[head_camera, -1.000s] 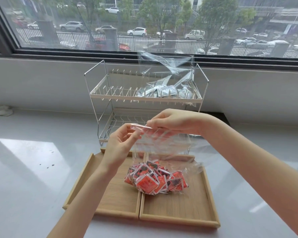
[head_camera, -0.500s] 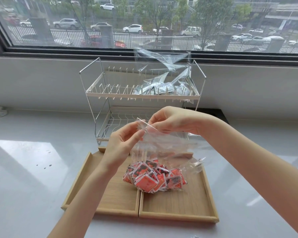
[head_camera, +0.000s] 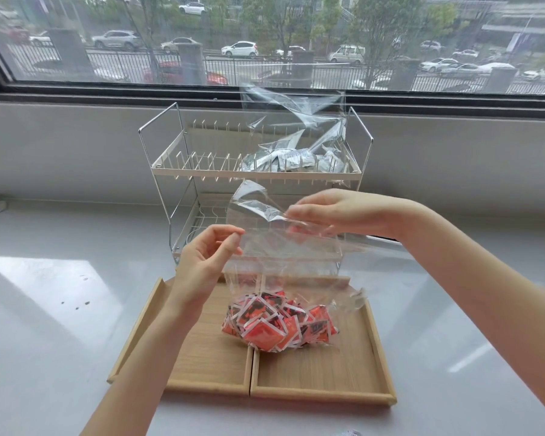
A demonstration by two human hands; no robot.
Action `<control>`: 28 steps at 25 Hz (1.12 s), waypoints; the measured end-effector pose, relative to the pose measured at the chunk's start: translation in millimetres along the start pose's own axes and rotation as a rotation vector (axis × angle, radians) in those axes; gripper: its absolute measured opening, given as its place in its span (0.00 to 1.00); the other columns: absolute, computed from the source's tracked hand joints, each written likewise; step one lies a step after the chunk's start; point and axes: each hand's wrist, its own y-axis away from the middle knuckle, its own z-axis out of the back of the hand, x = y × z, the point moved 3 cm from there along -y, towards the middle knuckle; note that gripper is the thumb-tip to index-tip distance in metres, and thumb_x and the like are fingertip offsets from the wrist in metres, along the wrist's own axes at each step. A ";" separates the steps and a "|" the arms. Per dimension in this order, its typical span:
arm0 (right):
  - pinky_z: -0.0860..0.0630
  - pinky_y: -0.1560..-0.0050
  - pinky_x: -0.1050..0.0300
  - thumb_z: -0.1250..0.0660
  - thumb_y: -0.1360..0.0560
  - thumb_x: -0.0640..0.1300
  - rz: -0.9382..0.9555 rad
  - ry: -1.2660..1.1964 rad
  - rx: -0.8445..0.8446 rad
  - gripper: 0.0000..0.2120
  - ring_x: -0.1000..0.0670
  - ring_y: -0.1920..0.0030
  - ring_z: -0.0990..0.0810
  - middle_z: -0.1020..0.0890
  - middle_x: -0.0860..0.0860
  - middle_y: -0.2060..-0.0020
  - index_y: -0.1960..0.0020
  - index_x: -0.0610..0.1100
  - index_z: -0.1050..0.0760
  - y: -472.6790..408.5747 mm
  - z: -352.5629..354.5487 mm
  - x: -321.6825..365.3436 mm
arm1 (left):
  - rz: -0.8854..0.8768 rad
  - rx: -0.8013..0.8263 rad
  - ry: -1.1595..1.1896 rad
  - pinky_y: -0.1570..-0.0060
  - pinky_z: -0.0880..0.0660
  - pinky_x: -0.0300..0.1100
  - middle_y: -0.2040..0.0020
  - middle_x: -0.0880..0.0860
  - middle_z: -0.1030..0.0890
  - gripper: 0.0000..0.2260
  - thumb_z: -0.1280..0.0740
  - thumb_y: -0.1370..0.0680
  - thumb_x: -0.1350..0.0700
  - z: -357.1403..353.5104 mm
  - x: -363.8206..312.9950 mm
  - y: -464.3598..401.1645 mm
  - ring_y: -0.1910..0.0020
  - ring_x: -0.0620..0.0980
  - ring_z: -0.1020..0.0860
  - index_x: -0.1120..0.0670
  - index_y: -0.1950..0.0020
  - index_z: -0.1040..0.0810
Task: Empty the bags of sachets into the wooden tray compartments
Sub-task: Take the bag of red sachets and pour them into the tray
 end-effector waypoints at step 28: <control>0.27 0.64 0.71 0.36 0.25 0.41 0.065 -0.242 -0.224 0.06 0.59 0.69 0.25 0.21 0.57 0.72 0.58 0.44 0.22 37.3 38.5 -57.8 | -0.010 -0.041 -0.037 0.64 0.29 0.25 0.62 0.47 0.23 0.09 0.39 0.23 0.61 -2.6 4.3 -9.9 0.68 0.35 0.25 0.48 0.59 0.24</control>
